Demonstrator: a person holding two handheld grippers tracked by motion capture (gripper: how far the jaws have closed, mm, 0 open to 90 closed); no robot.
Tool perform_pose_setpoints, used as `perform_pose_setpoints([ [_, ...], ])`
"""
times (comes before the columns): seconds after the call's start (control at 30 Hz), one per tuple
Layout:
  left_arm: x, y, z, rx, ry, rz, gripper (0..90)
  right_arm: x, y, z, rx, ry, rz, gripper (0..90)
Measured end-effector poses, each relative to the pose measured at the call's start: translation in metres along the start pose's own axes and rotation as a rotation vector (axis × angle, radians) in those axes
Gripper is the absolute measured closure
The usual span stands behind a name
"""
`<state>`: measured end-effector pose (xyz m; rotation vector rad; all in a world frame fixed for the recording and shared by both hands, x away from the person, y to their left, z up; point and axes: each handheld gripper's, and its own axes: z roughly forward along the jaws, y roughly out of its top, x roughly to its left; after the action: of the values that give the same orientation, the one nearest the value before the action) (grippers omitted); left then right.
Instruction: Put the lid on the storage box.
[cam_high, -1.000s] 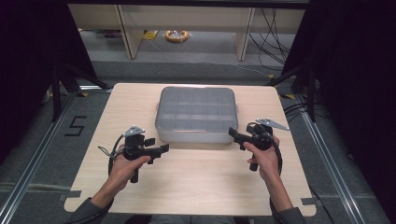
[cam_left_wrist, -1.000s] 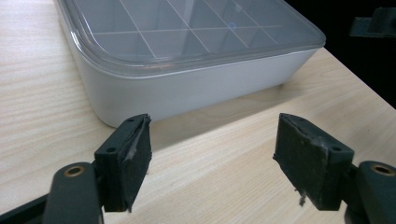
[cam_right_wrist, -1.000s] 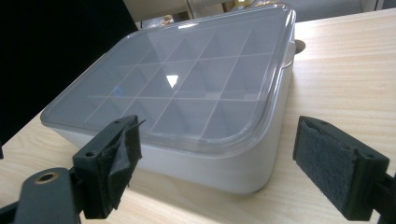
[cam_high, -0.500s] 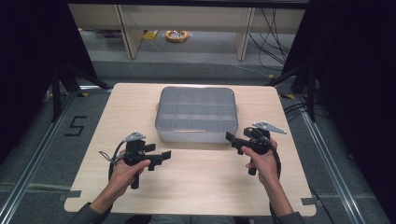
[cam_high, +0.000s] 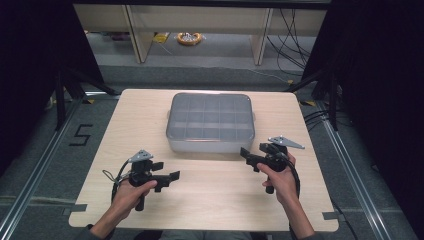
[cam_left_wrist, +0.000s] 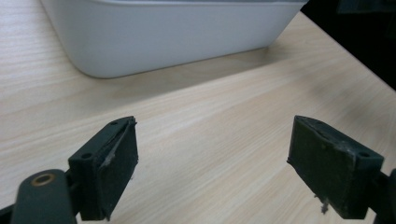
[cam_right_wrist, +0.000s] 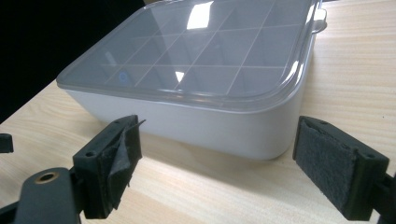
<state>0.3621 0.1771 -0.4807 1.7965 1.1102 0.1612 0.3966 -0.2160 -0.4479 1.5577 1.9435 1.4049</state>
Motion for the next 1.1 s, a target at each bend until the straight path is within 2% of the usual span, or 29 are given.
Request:
perform_pose_setpoints([
  [0.03,-0.001,-0.001,-0.001,0.003,0.003,0.003,15.3,-0.004,-0.001,0.002,-0.023,0.001,-0.052,16.3],
  [0.1,-0.002,-0.003,-0.002,0.006,-0.004,0.006,15.3,-0.001,-0.002,0.0,-0.02,0.013,-0.038,16.3],
  [0.13,-0.003,-0.004,-0.003,0.0,-0.006,0.013,15.4,0.003,-0.003,-0.002,0.002,0.01,0.007,16.4],
  [0.17,-0.005,-0.005,-0.004,0.003,-0.005,0.019,15.3,-0.001,-0.004,-0.001,-0.003,0.001,-0.055,16.4],
  [0.23,-0.007,-0.007,-0.005,0.003,-0.009,0.023,15.4,0.001,-0.006,-0.003,0.002,0.012,-0.036,16.4],
  [0.27,-0.007,-0.008,-0.006,0.005,-0.008,0.03,15.4,0.001,-0.008,-0.001,-0.017,0.006,-0.053,16.5],
  [0.37,-0.009,-0.012,-0.008,0.012,-0.015,0.031,15.4,0.003,-0.011,-0.003,-0.007,0.002,-0.091,16.5],
  [0.4,-0.009,-0.013,-0.009,0.009,-0.014,0.035,15.4,0.009,-0.014,-0.006,0.02,0.017,-0.031,16.5],
  [0.43,-0.01,-0.014,-0.009,0.005,-0.015,0.033,15.3,0.005,-0.014,-0.005,0.017,0.017,-0.082,16.5],
  [0.47,-0.01,-0.015,-0.01,0.011,-0.017,0.038,15.3,0.005,-0.016,-0.004,0.007,0.02,-0.078,16.5],
  [0.5,-0.01,-0.016,-0.01,0.014,-0.018,0.042,15.4,0.009,-0.018,-0.006,0.026,0.023,-0.036,16.5],
  [0.53,-0.01,-0.017,-0.011,0.021,-0.015,0.041,15.3,0.006,-0.019,-0.006,0.027,0.0,-0.096,16.5],
  [0.57,-0.01,-0.017,-0.012,0.025,-0.017,0.044,15.3,0.006,-0.022,-0.006,0.021,0.018,-0.091,16.5],
  [0.63,-0.01,-0.02,-0.013,0.02,-0.024,0.039,15.3,0.006,-0.025,-0.007,0.042,0.012,-0.081,16.5],
  [0.7,-0.011,-0.022,-0.014,0.021,-0.025,0.036,15.4,0.006,-0.03,-0.008,0.039,0.025,-0.086,16.5],
  [0.73,-0.011,-0.023,-0.015,0.027,-0.025,0.04,15.4,0.005,-0.031,-0.008,0.052,0.007,-0.096,16.5],
  [0.77,-0.011,-0.024,-0.015,0.029,-0.027,0.039,15.4,0.006,-0.033,-0.009,0.054,0.009,-0.091,16.5],
  [0.8,-0.011,-0.025,-0.016,0.029,-0.02,0.042,15.3,0.01,-0.036,-0.011,0.065,0.009,-0.04,16.5],
  [0.83,-0.012,-0.026,-0.016,0.031,-0.023,0.039,15.4,0.006,-0.037,-0.011,0.06,0.01,-0.089,16.5],
  [0.87,-0.012,-0.027,-0.017,0.038,-0.025,0.045,15.3,0.007,-0.039,-0.012,0.067,0.013,-0.092,16.5],
  [0.9,-0.013,-0.029,-0.017,0.035,-0.031,0.044,15.4,0.01,-0.042,-0.013,0.071,0.001,-0.058,16.5],
  [0.93,-0.014,-0.03,-0.017,0.034,-0.031,0.039,15.3,0.007,-0.044,-0.013,0.064,0.021,-0.096,16.5],
  [1.1,-0.017,-0.036,-0.019,0.05,-0.04,0.047,15.3,0.008,-0.053,-0.018,0.087,0.032,-0.08,16.9],
])
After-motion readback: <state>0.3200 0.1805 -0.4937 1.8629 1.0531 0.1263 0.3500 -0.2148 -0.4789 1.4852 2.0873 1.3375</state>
